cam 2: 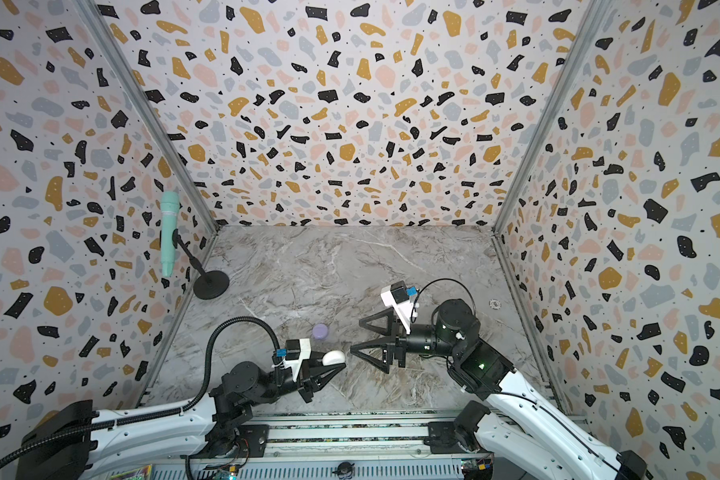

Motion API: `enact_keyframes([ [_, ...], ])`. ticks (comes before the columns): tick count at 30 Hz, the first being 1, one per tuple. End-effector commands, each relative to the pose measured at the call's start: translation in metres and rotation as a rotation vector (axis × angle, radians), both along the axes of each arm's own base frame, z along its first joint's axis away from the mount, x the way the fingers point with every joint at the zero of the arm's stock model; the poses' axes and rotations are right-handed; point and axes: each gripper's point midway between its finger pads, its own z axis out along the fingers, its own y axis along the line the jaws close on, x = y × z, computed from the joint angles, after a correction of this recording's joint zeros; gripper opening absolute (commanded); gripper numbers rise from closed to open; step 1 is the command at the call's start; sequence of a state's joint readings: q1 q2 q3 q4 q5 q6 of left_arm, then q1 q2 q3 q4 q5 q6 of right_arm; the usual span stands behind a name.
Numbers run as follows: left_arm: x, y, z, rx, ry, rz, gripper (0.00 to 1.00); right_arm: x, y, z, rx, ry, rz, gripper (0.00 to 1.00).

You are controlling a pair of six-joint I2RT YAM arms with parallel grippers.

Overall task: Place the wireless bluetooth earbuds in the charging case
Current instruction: 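Swing the white case with the left gripper down toward the table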

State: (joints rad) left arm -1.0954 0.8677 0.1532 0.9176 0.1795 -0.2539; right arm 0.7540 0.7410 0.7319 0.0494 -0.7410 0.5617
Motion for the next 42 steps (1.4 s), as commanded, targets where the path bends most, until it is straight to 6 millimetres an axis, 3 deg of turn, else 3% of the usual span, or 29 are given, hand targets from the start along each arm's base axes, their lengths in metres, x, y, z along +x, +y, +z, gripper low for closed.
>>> enact_keyframes([
  [1, 0.013, -0.006, 0.015, 0.002, 0.059, 0.048, 0.00, 0.010, -0.004, -0.007, -0.028, 0.005, -0.062, 0.94],
  [10, 0.053, -0.025, -0.011, 0.153, 0.326, 0.215, 0.00, 0.049, -0.027, -0.023, -0.083, 0.058, -0.301, 0.93],
  [17, 0.079, -0.038, -0.043, 0.269, 0.497, 0.342, 0.00, 0.080, -0.059, -0.039, -0.153, 0.093, -0.537, 0.95],
  [22, 0.094, -0.048, -0.066, 0.344, 0.576, 0.414, 0.00, 0.081, -0.063, -0.047, -0.157, 0.108, -0.543, 0.96],
  [35, 0.125, -0.040, -0.142, 0.552, 0.748, 0.552, 0.00, 0.079, -0.067, -0.057, -0.177, 0.087, -0.549, 0.99],
  [42, 0.131, -0.041, -0.159, 0.591, 0.793, 0.547, 0.00, 0.079, -0.061, -0.063, -0.178, 0.092, -0.517, 0.99],
])
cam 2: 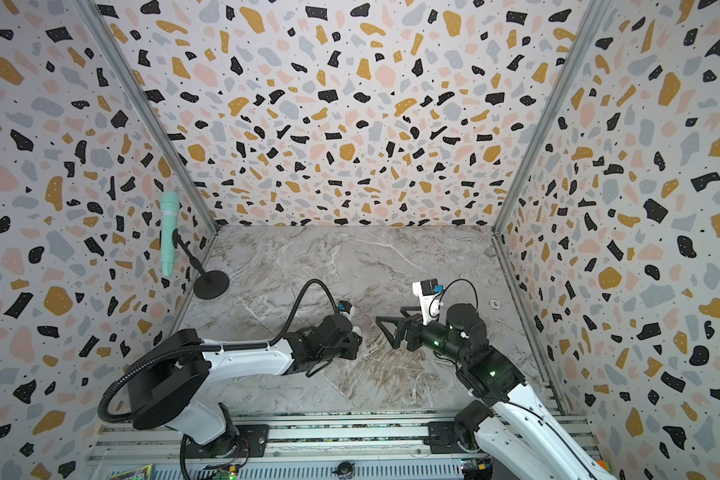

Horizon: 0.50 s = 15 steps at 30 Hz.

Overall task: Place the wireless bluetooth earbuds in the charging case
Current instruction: 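Swing the white case with the left gripper down toward the table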

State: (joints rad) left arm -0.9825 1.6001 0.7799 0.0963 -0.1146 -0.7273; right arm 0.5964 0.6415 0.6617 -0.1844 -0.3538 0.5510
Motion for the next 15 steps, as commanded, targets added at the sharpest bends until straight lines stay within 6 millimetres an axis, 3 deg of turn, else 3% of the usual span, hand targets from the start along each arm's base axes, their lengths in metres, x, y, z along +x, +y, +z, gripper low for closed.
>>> enact_keyframes([
  [1, 0.008, -0.007, 0.006, -0.019, 0.013, 0.009, 0.00, 0.000, 0.004, -0.001, 0.003, -0.008, 0.028, 0.99],
  [15, 0.012, -0.004, -0.021, 0.001, 0.160, 0.016, 0.00, 0.000, 0.010, -0.004, 0.009, 0.009, 0.052, 0.99],
])
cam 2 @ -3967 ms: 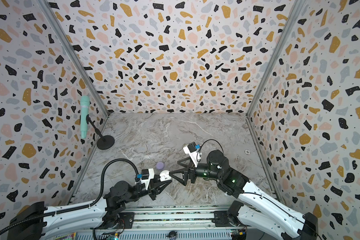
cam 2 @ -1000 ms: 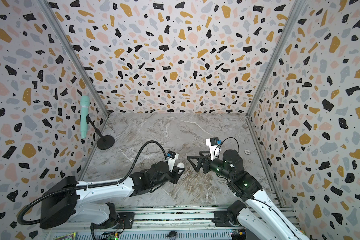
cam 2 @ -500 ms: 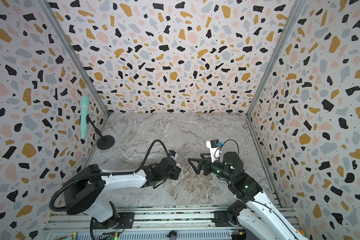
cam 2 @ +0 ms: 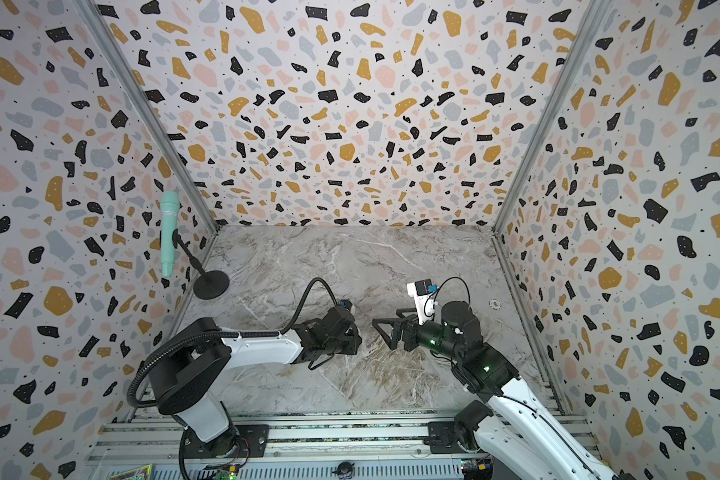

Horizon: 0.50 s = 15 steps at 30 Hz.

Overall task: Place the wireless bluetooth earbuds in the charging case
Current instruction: 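Swing the white case with the left gripper down toward the table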

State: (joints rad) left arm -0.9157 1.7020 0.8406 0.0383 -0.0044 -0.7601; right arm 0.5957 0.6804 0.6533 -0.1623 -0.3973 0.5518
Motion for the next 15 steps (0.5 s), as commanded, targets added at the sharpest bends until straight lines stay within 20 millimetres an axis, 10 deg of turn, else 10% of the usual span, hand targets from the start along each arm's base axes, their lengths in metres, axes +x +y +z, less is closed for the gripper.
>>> enact_keyframes([
  [1, 0.003, -0.006, 0.004, -0.010, 0.023, -0.002, 0.00, 0.000, 0.002, 0.004, 0.014, -0.020, 0.011, 0.99],
  [15, 0.003, 0.004, -0.014, 0.060, 0.099, 0.012, 0.07, 0.000, 0.005, 0.001, 0.013, -0.006, 0.028, 0.99],
])
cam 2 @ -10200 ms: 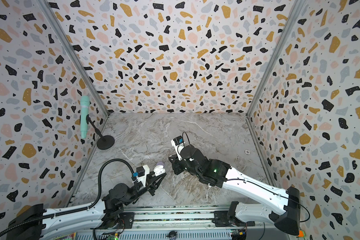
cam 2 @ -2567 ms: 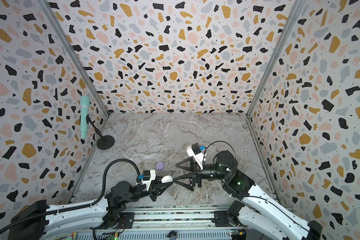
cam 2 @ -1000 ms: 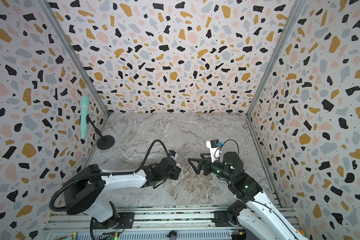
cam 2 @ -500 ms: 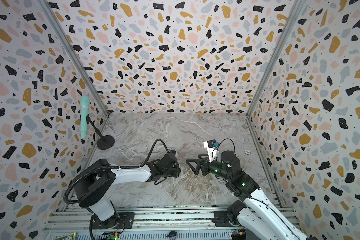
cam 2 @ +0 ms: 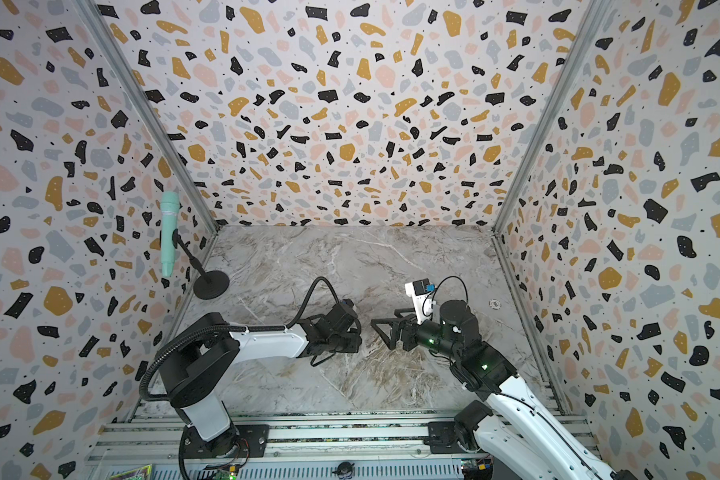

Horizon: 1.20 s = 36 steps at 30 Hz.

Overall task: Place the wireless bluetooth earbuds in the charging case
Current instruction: 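Swing the white case with the left gripper down toward the table, then lower the white case onto the table with the left gripper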

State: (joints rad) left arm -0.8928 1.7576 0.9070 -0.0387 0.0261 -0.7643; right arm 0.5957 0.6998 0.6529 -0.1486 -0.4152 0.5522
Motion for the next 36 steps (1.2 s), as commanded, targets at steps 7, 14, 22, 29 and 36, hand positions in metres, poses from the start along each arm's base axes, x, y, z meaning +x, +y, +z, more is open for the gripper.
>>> enact_keyframes([
  [7, -0.005, 0.008, -0.010, 0.050, 0.067, 0.001, 0.19, -0.001, 0.002, 0.002, 0.014, -0.009, 0.018, 0.99],
  [14, -0.009, 0.012, -0.019, 0.081, 0.096, -0.009, 0.21, -0.002, 0.003, 0.001, 0.015, -0.006, 0.021, 0.99],
  [22, -0.015, 0.023, -0.032, 0.123, 0.142, -0.010, 0.27, -0.002, 0.002, 0.001, 0.015, -0.007, 0.021, 0.99],
  [29, -0.018, 0.027, -0.036, 0.150, 0.157, -0.016, 0.29, -0.002, 0.003, 0.000, 0.015, -0.006, 0.023, 0.99],
  [36, -0.023, 0.035, -0.044, 0.196, 0.188, -0.020, 0.32, -0.003, 0.002, -0.001, 0.015, -0.004, 0.023, 0.99],
])
